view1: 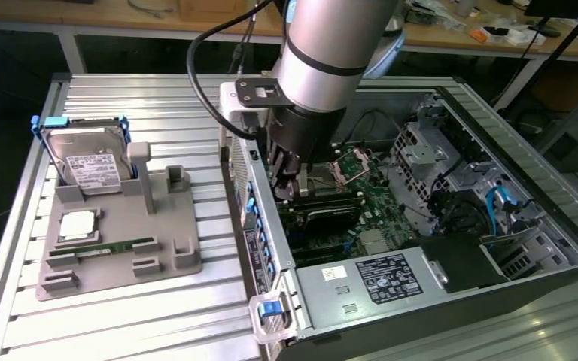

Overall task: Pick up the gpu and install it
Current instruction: 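Press down on the gpu until it lock into place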

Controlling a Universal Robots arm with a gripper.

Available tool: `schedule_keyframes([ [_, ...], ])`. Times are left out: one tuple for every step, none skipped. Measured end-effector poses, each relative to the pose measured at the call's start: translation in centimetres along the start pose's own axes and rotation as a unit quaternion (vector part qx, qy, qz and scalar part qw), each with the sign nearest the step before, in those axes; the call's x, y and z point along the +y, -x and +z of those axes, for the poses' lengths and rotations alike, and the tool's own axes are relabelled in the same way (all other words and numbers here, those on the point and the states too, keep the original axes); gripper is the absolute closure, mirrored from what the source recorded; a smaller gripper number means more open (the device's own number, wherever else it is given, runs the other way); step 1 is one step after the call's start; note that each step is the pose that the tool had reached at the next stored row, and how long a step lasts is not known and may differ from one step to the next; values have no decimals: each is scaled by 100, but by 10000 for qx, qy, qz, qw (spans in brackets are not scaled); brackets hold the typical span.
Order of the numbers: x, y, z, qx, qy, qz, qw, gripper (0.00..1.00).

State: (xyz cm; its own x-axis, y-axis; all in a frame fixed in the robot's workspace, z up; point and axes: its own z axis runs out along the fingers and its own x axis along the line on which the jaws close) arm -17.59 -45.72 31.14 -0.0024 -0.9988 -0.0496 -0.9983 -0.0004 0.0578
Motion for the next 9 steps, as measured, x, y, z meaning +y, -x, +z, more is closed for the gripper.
schedule_keyframes([
  [16,0,1,-2,0,0,10000,89],
  [28,-1,1,-6,0,0,10000,89],
  [37,-2,2,-8,0,-1,10000,89],
  [42,-3,7,-10,0,-1,10000,89],
  [42,-7,32,-11,0,-1,10000,89],
  [43,-11,57,-2,5,-1,10000,89],
  [44,-12,68,-2,6,-1,10000,89],
  [45,-12,70,-5,5,-1,10000,89],
  [45,-12,75,-9,3,-1,10000,89],
])
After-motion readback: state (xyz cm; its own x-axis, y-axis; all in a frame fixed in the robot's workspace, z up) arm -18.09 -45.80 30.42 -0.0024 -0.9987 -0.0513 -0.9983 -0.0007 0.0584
